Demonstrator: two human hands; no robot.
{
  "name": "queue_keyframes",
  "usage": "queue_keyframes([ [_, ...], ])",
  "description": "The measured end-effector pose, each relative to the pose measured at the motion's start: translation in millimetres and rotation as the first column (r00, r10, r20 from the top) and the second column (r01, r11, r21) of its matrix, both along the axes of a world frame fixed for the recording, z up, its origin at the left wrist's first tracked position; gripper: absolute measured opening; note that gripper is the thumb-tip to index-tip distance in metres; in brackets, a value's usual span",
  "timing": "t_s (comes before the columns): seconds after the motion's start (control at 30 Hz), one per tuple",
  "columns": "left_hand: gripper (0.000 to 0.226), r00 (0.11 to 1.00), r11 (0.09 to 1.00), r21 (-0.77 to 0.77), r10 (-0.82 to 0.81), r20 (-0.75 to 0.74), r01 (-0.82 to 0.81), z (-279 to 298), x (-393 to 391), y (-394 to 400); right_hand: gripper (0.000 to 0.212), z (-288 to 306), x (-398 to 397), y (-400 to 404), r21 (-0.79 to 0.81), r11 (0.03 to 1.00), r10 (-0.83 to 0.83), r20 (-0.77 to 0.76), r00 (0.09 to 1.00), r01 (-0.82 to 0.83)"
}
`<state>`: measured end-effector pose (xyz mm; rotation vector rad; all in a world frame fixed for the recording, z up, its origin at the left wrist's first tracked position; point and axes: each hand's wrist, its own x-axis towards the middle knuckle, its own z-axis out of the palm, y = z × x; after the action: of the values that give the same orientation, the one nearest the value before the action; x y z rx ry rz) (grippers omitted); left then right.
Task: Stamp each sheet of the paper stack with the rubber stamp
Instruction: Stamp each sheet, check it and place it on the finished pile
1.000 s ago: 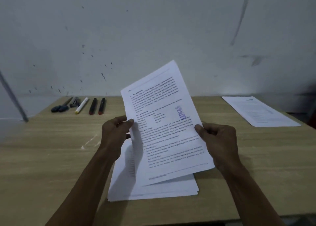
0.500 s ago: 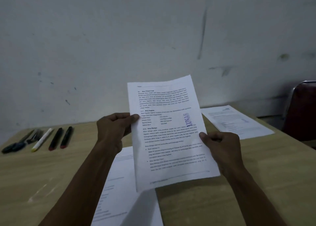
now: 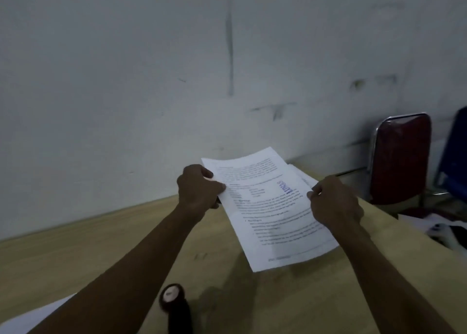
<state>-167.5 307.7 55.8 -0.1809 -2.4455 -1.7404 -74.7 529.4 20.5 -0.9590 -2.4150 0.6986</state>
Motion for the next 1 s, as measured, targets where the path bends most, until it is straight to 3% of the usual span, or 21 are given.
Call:
queue_keyframes([
  [0.27, 0.005, 0.993, 0.937, -0.335, -0.115, -0.021, 0.102, -55, -72, 95, 0.021, -31, -49, 69, 0.083, 0.996, -0.031, 0.12, 0.992, 0.021],
  [0.37, 0.007, 0.992, 0.911, -0.398, -0.122, -0.003, 0.111, -69, -99, 124, 0.021, -43, -70, 92, 0.157, 0.988, -0.027, 0.166, 0.986, 0.001],
  [0.63, 0.018, 0.993, 0.89, -0.44, -0.105, 0.05, 0.116, -90, -132, 173, 0.02, -62, -111, 132, 0.234, 0.972, -0.046, 0.177, 0.983, 0.003],
  [1.0, 0.025, 0.98, 0.872, -0.46, -0.097, 0.175, 0.168, -95, -124, 183, 0.044, -74, -119, 142, 0.273, 0.962, -0.052, 0.273, 0.961, -0.026],
])
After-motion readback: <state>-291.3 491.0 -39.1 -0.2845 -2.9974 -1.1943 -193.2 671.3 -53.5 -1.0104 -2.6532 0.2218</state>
